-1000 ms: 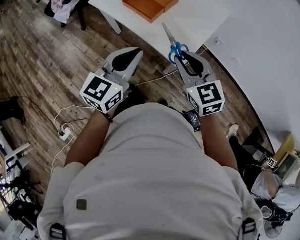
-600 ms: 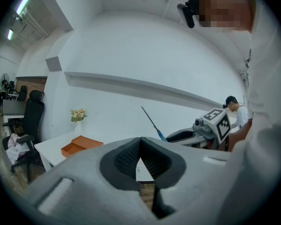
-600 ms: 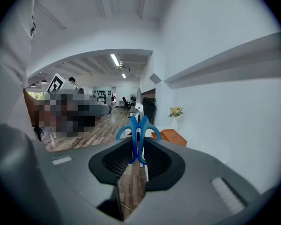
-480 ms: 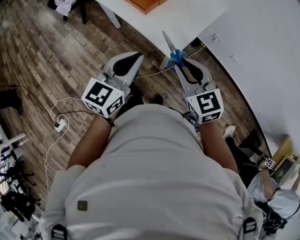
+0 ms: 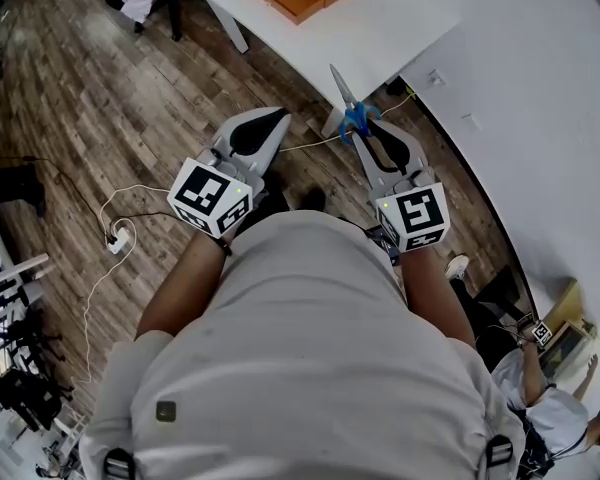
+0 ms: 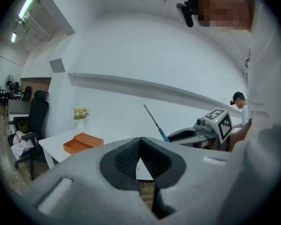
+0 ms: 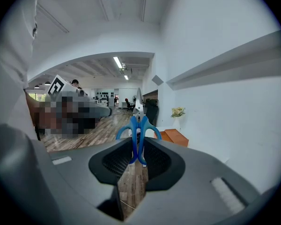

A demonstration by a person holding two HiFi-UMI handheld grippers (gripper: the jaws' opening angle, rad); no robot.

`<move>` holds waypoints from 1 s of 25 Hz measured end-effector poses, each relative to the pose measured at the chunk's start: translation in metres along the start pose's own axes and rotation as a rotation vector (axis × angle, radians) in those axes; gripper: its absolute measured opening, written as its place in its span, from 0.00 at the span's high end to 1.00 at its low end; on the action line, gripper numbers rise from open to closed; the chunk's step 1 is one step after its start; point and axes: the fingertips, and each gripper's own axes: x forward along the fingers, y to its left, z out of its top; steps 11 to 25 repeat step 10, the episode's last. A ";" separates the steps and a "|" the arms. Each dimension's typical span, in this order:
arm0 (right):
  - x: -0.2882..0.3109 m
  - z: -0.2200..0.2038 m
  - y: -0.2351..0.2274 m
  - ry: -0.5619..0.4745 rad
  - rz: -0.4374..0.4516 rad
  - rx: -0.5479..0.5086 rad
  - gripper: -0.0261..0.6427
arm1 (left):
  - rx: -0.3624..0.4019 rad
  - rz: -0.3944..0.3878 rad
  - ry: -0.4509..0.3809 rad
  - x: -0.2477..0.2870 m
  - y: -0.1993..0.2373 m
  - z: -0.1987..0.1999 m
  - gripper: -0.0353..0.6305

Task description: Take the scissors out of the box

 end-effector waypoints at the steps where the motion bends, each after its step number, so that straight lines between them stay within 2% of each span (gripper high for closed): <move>1: 0.000 0.001 0.000 -0.001 0.001 -0.001 0.82 | 0.000 0.000 0.000 0.000 0.000 0.000 0.94; 25: 0.002 -0.003 -0.005 0.002 0.003 0.003 0.82 | -0.011 -0.003 0.007 0.008 0.002 -0.005 0.94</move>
